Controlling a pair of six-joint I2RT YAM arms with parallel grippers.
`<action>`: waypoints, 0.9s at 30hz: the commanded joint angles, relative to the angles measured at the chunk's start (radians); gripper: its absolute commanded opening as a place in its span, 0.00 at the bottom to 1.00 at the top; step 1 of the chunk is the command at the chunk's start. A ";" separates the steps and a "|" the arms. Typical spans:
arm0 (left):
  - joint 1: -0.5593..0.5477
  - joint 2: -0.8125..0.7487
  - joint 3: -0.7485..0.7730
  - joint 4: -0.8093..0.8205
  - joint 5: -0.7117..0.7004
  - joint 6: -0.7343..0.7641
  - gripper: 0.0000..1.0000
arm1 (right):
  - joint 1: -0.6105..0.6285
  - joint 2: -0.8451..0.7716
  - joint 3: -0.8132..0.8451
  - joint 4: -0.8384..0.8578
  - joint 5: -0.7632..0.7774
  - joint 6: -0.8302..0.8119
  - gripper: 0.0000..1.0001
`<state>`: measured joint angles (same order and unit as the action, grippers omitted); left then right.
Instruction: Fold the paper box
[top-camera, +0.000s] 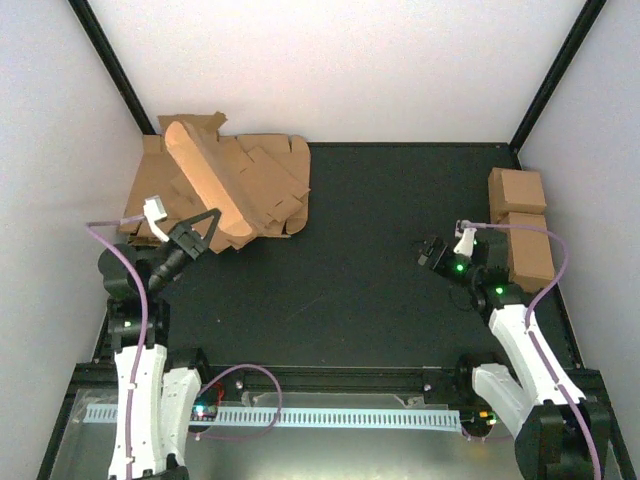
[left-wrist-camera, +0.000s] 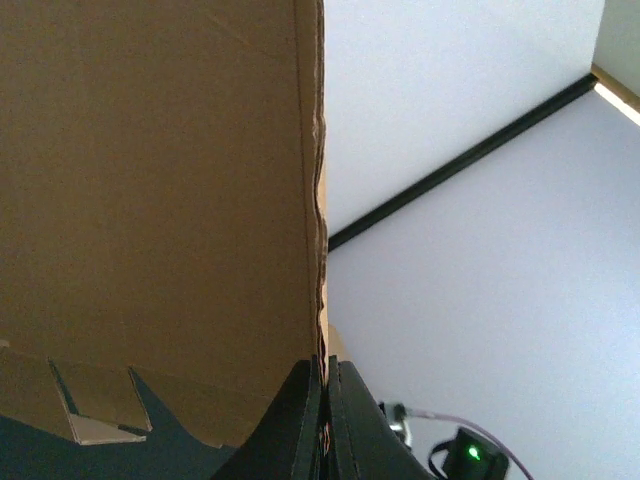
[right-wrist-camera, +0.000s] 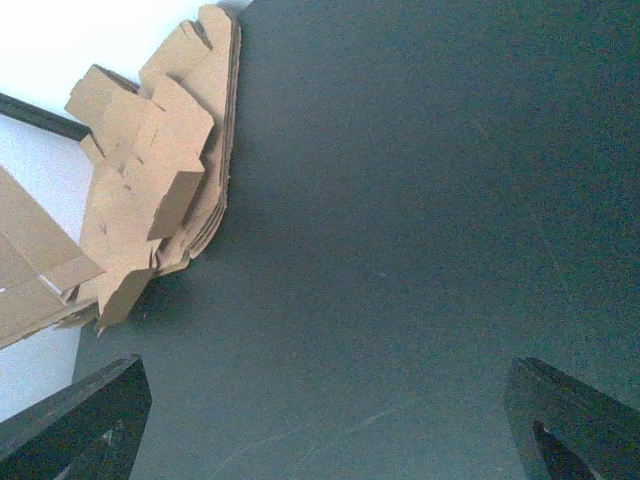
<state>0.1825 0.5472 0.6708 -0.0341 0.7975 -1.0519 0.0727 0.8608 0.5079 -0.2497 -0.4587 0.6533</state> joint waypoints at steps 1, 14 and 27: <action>-0.058 -0.017 0.013 -0.077 0.045 -0.040 0.02 | 0.002 0.017 0.030 0.014 -0.061 0.003 1.00; -0.707 0.208 0.220 0.055 -0.163 -0.037 0.02 | 0.003 -0.078 0.075 -0.115 0.065 -0.036 1.00; -0.728 0.109 -0.076 -0.547 -0.397 0.227 0.07 | 0.002 -0.188 0.047 -0.218 0.166 -0.085 1.00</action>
<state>-0.5400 0.6178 0.6247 -0.2089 0.5823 -1.0222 0.0727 0.6624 0.5594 -0.4133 -0.3157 0.6010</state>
